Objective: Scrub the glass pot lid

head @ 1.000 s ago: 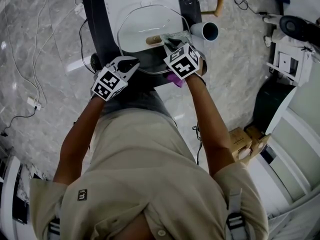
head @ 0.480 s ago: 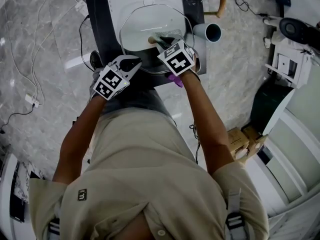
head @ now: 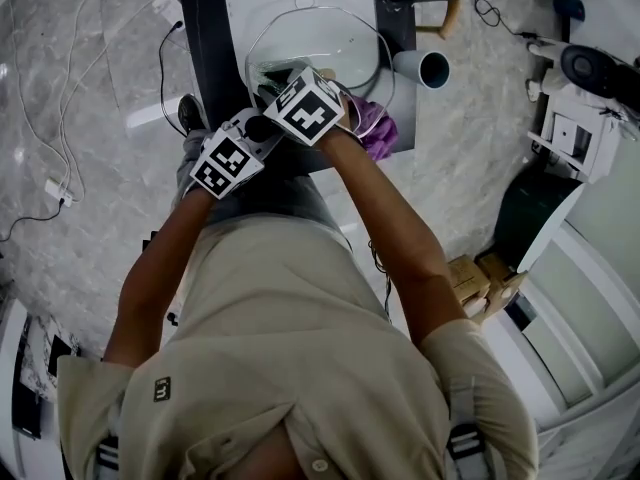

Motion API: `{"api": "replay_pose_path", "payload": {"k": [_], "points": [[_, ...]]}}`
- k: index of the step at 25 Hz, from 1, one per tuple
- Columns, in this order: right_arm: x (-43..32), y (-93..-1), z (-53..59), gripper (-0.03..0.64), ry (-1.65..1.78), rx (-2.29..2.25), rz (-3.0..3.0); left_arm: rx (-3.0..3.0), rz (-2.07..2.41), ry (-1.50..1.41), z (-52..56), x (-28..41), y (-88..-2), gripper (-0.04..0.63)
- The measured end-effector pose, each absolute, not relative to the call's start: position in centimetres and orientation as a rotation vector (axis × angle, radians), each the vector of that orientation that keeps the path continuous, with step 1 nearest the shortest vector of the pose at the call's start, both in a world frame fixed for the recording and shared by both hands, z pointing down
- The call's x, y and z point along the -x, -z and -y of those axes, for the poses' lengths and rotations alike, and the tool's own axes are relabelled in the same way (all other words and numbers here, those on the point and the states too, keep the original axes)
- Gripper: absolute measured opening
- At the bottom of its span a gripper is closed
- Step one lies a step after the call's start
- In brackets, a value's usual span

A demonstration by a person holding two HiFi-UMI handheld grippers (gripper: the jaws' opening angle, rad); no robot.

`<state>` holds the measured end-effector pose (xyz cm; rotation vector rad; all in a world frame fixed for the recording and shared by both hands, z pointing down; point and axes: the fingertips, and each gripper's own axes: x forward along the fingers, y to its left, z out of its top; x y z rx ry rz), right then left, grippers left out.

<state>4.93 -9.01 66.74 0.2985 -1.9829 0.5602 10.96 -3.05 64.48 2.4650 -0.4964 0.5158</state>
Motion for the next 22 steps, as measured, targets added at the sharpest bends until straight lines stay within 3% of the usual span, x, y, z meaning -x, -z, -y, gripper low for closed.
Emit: {"api": "replay_pose_path", "payload": {"k": [16, 22], "points": [[-5.5, -67.1, 8.8, 0.089, -0.559, -0.293, 2.010, -2.458, 0.502, -0.513, 3.3, -11.1, -64.6, 0.034], [-9.7, -67.8, 9.7, 0.089, -0.514, -0.355, 1.941, -2.456, 0.508, -0.514, 3.3, -11.1, -64.7, 0.034]]}}
